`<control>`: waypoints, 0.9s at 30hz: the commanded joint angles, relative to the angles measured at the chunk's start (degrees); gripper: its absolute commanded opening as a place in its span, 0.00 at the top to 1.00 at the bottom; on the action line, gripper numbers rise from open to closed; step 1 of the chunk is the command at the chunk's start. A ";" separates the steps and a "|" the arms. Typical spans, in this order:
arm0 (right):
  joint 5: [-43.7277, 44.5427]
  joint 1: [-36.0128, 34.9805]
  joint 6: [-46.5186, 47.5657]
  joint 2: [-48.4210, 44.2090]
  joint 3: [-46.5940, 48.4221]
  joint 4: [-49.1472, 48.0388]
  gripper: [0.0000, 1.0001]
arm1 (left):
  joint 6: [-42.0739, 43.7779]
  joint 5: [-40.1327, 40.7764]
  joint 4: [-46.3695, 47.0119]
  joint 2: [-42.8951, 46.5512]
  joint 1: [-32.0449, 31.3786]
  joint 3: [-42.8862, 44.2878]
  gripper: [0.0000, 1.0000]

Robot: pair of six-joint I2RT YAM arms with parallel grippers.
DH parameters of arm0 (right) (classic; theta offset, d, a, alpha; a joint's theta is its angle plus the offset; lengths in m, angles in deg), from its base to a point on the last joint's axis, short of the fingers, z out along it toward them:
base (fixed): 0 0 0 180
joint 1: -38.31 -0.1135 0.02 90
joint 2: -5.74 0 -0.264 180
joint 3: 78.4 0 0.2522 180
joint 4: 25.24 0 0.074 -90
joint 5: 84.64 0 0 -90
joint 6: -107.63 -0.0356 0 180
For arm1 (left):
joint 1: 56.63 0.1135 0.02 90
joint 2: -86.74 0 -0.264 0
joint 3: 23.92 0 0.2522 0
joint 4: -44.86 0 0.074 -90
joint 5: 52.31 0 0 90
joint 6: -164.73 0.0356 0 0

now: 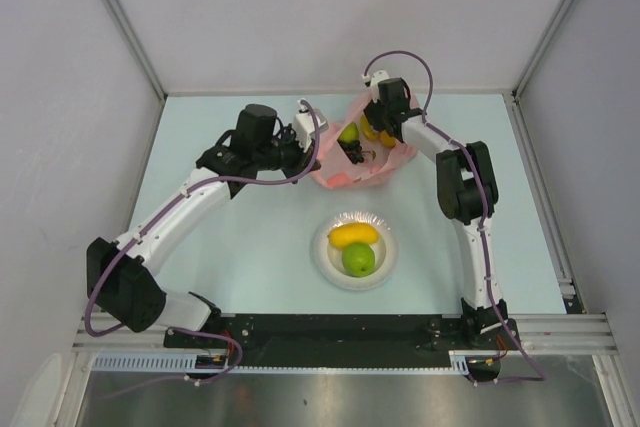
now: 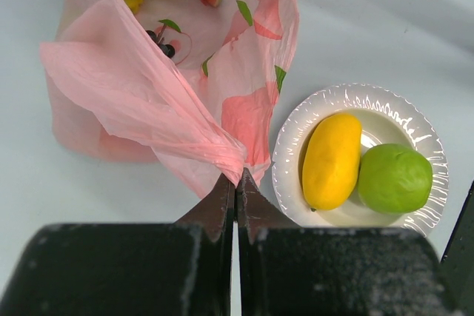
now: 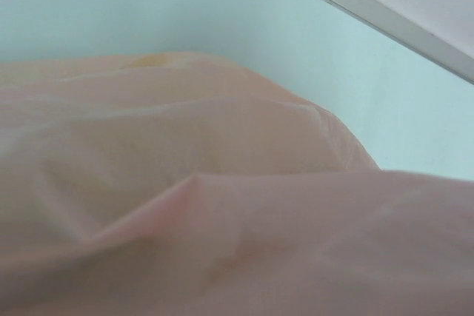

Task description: Take the fake fruits out of the plastic bag

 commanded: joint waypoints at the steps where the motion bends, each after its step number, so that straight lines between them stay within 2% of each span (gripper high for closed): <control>1: -2.91 1.56 0.15 1.47 -1.42 2.67 0.37 | 0.51 -0.85 0.26 1.24 -0.30 1.31 1.00; 7: -10.40 1.82 -0.12 -0.11 -1.07 6.98 0.56 | 0.51 -0.68 0.17 2.38 -0.30 0.08 1.00; 9: -9.98 1.04 -1.35 -2.75 -1.68 6.20 0.52 | 0.68 -0.50 0.25 2.64 -0.30 -0.18 1.00; 10: -8.23 0.68 -1.61 -3.80 -1.86 5.67 0.46 | 0.77 -0.42 0.25 2.73 -0.30 -0.27 1.00; 11: -7.69 0.42 -2.31 -5.55 -2.03 4.62 0.44 | 0.86 -0.42 0.25 2.82 -0.30 -0.36 1.00; 15: -8.47 -1.25 -4.51 -8.03 -1.25 3.64 0.43 | 0.69 -0.68 0.78 2.64 -0.30 -0.36 1.00; 17: -9.18 -1.96 -6.26 -7.51 -0.20 4.69 0.42 | 0.60 -0.85 0.96 2.38 -0.30 -0.27 1.00; 21: -8.40 -2.92 -10.56 -5.05 2.00 6.19 0.27 | 0.25 -1.12 1.13 2.38 -0.30 -0.18 1.00; 27: -3.57 -3.36 -13.04 -0.48 5.34 6.54 0.23 | 0.24 -0.94 0.34 2.47 -0.30 -0.09 1.00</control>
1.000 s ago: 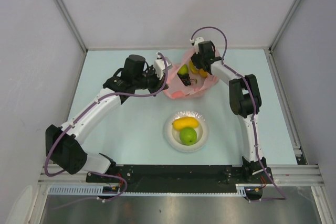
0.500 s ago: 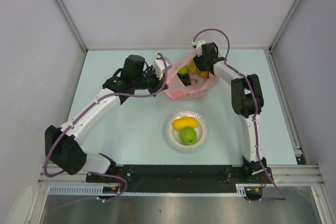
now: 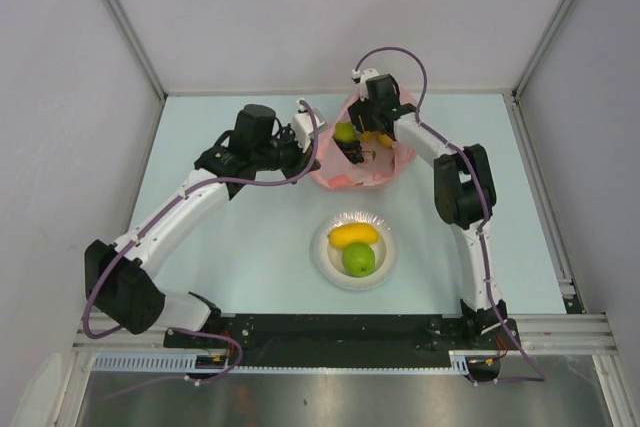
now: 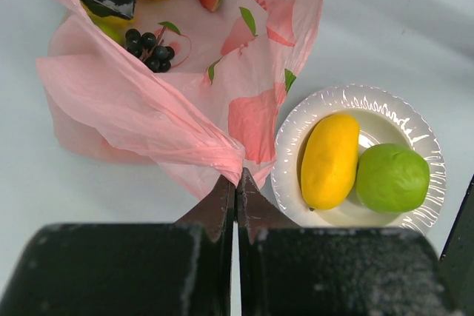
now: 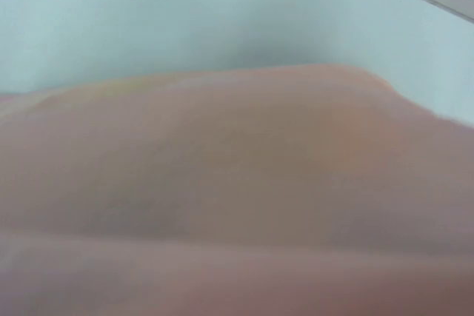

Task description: Take the fake fruits out of the plastic bag

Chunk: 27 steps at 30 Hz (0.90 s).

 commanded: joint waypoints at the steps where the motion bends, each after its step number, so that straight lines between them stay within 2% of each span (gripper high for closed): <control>1: 5.20 0.20 -3.27 3.27 4.47 -0.04 0.23 | 0.14 -0.75 0.36 1.79 -0.30 0.06 1.00; 4: 6.01 0.46 -4.23 5.20 5.88 0.05 0.21 | 0.49 -0.57 0.01 1.35 -0.30 0.24 1.00; 15: 0.29 1.34 -7.40 8.63 7.82 -0.29 0.15 | -0.04 -0.92 -0.60 -0.76 -0.30 1.73 1.00; 17: 0.38 1.43 -6.88 8.63 7.64 -2.04 0.25 | -0.22 -0.92 -0.43 -0.93 -0.30 1.73 1.00; 20: 0.64 2.04 -6.96 7.85 7.29 -4.60 0.33 | -0.22 -0.83 -0.17 -1.11 -0.30 1.73 1.00; 21: 0.99 2.39 -7.40 7.76 7.55 -4.87 0.31 | -0.22 -0.83 -0.16 -1.11 -0.30 1.56 1.00; 22: 1.34 2.66 -7.92 7.75 7.81 -5.22 0.20 | -0.30 -0.75 -0.16 -1.02 -0.30 1.55 1.00; 23: 0.48 3.01 -9.76 7.75 8.08 -5.22 0.16 | -0.39 -0.75 -0.08 -1.02 -0.30 1.47 1.00; 26: -2.61 4.50 -15.89 8.63 10.71 -2.95 0.09 | -0.39 -0.66 -0.16 -0.76 -0.30 1.20 1.00; 27: -6.61 5.64 -18.71 8.81 11.15 -2.41 0.09 | -0.30 -0.57 -0.51 -0.85 -0.30 1.12 1.00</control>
